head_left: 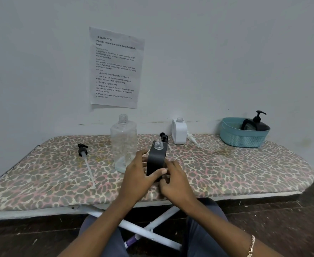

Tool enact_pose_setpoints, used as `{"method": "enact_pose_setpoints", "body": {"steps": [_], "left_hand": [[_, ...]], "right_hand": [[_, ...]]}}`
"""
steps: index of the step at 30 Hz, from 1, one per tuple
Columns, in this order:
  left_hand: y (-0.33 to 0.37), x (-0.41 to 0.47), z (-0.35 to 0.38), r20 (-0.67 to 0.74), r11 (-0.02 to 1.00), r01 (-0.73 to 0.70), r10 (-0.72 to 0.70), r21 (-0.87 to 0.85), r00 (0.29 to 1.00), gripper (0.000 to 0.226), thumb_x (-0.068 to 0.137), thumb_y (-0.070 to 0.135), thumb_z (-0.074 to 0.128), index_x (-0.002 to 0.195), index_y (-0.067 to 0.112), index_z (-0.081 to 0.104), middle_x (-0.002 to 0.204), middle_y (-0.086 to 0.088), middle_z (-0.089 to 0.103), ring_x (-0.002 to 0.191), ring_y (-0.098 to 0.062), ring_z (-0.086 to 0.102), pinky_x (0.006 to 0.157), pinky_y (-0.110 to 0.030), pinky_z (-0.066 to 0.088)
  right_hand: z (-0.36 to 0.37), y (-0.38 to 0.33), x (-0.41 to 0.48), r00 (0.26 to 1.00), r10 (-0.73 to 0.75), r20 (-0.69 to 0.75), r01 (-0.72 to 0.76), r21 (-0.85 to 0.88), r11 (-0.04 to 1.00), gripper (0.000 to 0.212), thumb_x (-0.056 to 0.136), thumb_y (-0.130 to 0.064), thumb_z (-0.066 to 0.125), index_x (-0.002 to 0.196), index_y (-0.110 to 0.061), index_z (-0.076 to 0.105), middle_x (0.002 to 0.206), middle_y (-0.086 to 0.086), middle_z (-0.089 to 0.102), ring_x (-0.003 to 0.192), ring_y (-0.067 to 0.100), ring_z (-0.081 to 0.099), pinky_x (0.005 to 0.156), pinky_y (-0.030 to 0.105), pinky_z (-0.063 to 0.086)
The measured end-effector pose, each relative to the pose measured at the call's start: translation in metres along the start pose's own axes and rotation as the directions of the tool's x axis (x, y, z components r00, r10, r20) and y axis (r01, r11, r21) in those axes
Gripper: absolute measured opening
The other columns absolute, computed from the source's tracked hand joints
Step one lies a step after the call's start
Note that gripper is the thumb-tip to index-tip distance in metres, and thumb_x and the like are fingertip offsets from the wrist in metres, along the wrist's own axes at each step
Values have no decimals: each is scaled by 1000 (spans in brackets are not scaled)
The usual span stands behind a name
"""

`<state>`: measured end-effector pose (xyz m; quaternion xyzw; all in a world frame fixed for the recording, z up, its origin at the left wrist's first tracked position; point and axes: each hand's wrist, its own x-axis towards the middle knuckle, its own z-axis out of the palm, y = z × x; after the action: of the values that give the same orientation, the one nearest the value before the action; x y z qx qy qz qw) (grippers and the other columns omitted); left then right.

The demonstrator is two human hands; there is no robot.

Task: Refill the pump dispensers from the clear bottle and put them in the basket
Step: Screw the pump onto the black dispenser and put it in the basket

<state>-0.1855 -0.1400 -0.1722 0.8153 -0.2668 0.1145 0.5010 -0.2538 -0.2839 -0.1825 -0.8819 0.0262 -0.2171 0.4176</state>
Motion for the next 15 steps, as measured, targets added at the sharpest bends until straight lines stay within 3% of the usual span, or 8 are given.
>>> {"method": "enact_pose_setpoints", "body": {"steps": [2, 5, 6, 8, 9, 12, 15], "left_hand": [[1, 0, 0, 5, 1000, -1, 1, 6, 1000, 77, 77, 60, 86, 137, 33, 46, 111, 17, 68, 100, 3, 69, 84, -22, 61], [3, -1, -1, 31, 999, -28, 27, 34, 999, 69, 82, 49, 86, 135, 34, 45, 101, 26, 64, 92, 13, 64, 75, -10, 53], [4, -1, -1, 36, 999, -34, 33, 41, 999, 65, 84, 44, 84, 135, 33, 46, 98, 25, 64, 90, 13, 64, 71, -9, 51], [4, 0, -1, 38, 999, -31, 29, 40, 999, 58, 86, 35, 81, 133, 32, 46, 97, 16, 66, 87, 5, 65, 66, -14, 52], [3, 0, -1, 40, 999, -23, 22, 35, 999, 57, 87, 32, 78, 133, 30, 46, 98, 12, 67, 85, 2, 66, 65, -19, 54], [1, 1, -2, 45, 1000, 14, -15, 17, 999, 56, 87, 25, 75, 134, 29, 44, 96, 11, 65, 81, -3, 65, 64, -26, 55], [-2, 1, 0, 46, 999, 38, -37, -13, 998, 55, 87, 22, 74, 132, 30, 44, 95, 12, 64, 85, -2, 63, 65, -28, 56]], "right_hand": [[-6, 1, 3, 1000, 2, 27, -2, -2, 1000, 66, 86, -3, 54, 148, -27, 50, 121, -9, 52, 112, 6, 53, 92, 13, 48], [-18, 1, 10, 999, 20, 45, -18, -30, 999, 59, 90, 2, 53, 143, -20, 58, 121, 0, 61, 103, 9, 59, 82, 7, 48], [-23, 1, 14, 999, 27, 27, -26, -31, 999, 55, 90, 3, 52, 140, -18, 61, 120, 3, 64, 101, 11, 62, 84, 11, 52], [-31, 0, 24, 998, 48, -35, -49, -49, 998, 47, 94, 2, 52, 136, -14, 64, 122, 4, 67, 104, 14, 65, 93, 32, 58], [-35, 0, 31, 996, 54, -73, -59, -69, 996, 44, 96, 1, 52, 135, -13, 64, 123, 4, 67, 105, 14, 65, 95, 34, 57], [-48, -6, 60, 987, 29, -159, -47, -113, 992, 36, 99, -3, 53, 133, -9, 64, 124, 5, 67, 105, 13, 63, 92, 26, 52], [-57, -18, 103, 988, -4, -153, -29, -211, 977, 35, 96, -4, 55, 129, -1, 67, 120, 8, 69, 102, 17, 64, 93, 31, 54]]}}
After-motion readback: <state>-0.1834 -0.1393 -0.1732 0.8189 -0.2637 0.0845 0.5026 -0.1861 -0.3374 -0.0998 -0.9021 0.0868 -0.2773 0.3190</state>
